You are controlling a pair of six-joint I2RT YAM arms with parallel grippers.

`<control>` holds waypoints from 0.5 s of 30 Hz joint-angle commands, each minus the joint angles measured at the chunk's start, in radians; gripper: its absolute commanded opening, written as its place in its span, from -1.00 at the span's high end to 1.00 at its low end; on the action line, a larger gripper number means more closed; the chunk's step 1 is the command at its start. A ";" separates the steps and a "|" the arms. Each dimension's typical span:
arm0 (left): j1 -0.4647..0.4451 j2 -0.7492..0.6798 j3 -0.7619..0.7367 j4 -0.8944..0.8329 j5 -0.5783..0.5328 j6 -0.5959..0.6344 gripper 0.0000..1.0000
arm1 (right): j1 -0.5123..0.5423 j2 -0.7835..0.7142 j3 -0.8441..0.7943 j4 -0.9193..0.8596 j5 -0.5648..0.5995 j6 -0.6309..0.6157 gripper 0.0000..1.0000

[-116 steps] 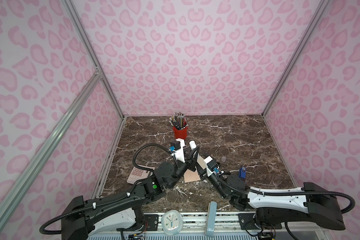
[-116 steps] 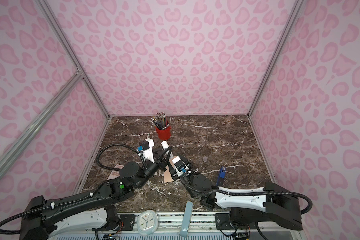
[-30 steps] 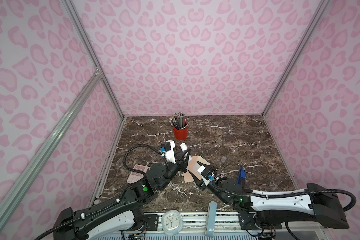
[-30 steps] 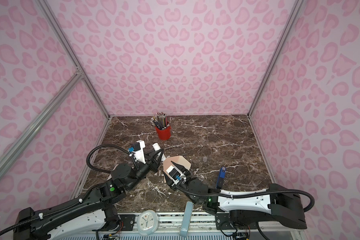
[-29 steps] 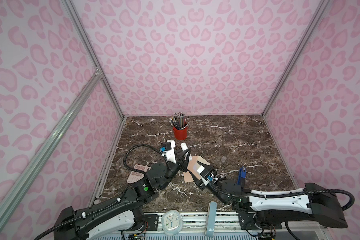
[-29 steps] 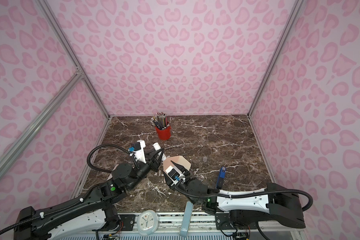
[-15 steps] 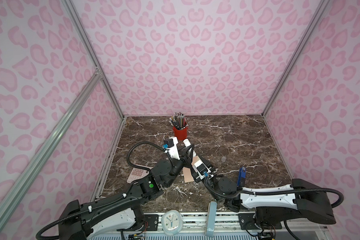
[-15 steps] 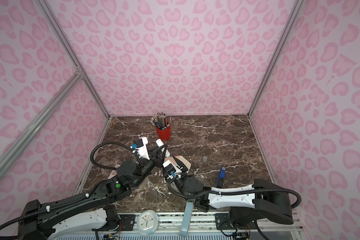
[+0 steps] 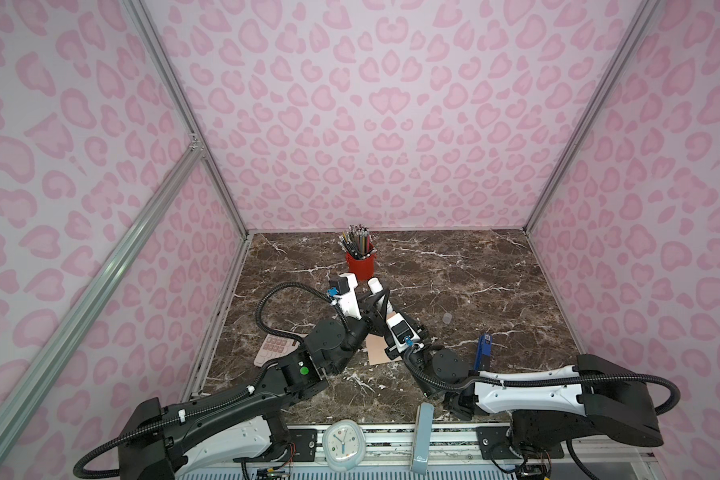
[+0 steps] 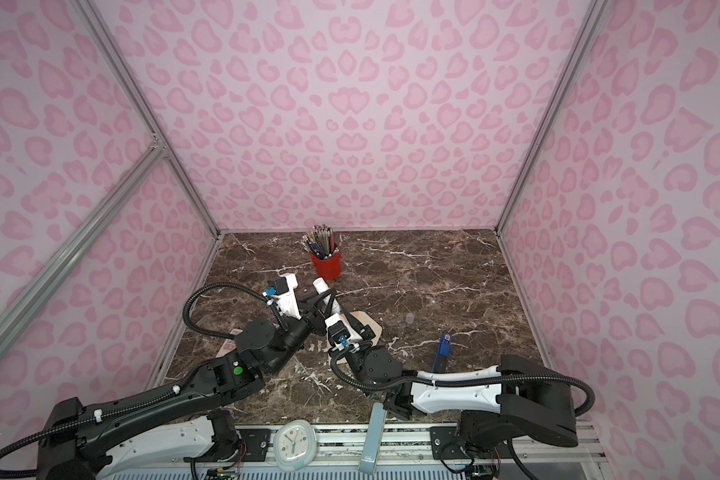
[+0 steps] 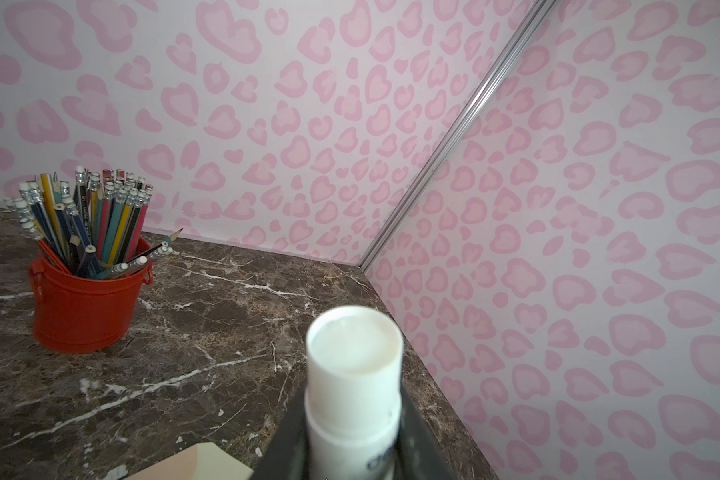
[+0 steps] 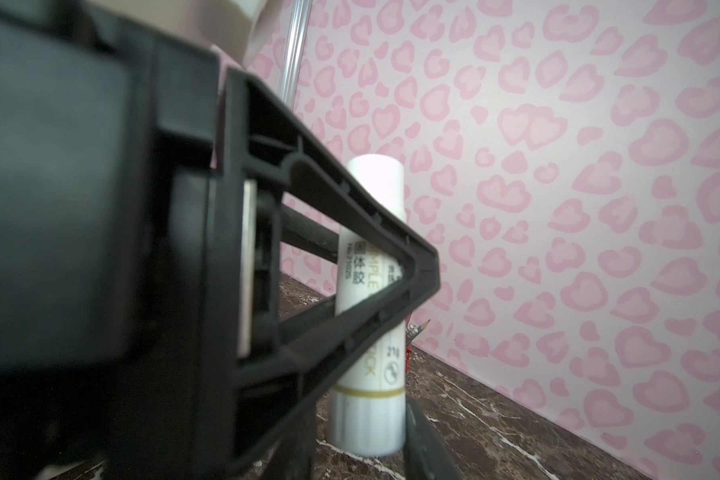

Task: Place the letter into the envelope and seal it

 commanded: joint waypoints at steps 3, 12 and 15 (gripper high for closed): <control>-0.001 0.004 0.013 0.035 0.014 -0.015 0.92 | -0.005 0.010 0.012 0.025 0.001 0.009 0.25; -0.001 0.004 0.015 0.025 0.016 -0.013 0.92 | -0.014 0.009 0.015 0.009 0.003 0.015 0.39; -0.003 0.006 0.018 0.025 0.022 -0.013 0.92 | -0.014 0.006 0.016 -0.002 -0.001 0.021 0.48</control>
